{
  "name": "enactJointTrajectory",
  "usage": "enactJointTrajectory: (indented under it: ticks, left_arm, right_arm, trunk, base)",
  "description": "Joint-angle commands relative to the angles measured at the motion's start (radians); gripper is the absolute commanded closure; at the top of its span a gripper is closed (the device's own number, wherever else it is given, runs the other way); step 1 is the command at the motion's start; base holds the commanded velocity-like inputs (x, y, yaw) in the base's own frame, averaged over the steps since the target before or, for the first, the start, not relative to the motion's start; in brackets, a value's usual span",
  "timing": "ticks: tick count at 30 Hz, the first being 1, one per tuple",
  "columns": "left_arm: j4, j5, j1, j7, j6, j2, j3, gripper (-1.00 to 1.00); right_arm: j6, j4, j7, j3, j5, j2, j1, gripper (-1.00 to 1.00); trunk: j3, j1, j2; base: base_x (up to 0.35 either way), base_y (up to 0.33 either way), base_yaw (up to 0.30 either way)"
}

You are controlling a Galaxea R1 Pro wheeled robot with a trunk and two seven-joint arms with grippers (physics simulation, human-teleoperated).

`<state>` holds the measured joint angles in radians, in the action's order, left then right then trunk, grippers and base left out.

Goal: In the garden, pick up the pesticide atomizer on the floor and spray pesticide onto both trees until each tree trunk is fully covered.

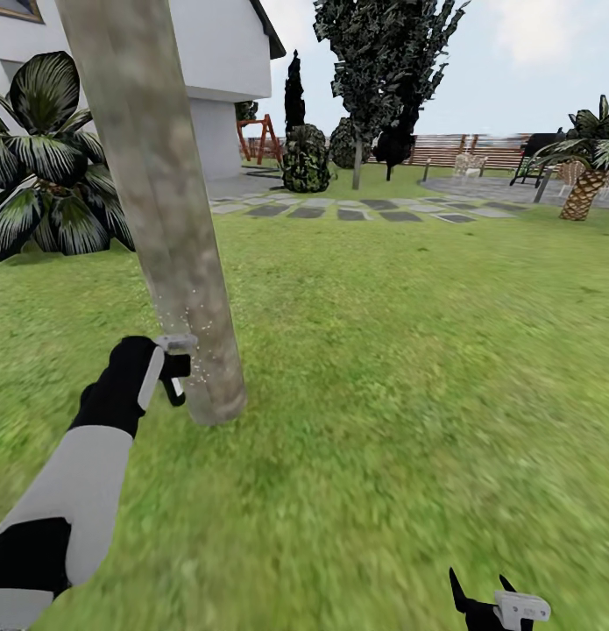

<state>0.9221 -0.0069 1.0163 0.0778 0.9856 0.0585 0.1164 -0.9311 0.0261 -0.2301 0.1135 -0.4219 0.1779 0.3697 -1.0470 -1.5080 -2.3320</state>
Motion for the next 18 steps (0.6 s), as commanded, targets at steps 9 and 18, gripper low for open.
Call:
enactJointTrajectory:
  ticks: [9,18]
  left_arm:
    - [0.015,0.015,0.043,0.0,0.022,0.089,0.006,1.0]
    - [0.015,0.016,0.093,0.0,0.028,0.064,0.0,1.0]
  right_arm:
    - [0.0,0.0,0.0,0.0,0.0,0.0,0.0,-1.0]
    - [0.0,0.0,0.0,0.0,0.0,0.0,0.0,-1.0]
  trunk:
    - [0.0,0.0,0.0]
    - [0.0,0.0,0.0]
  base:
    - [0.0,0.0,0.0]
    - [0.0,0.0,0.0]
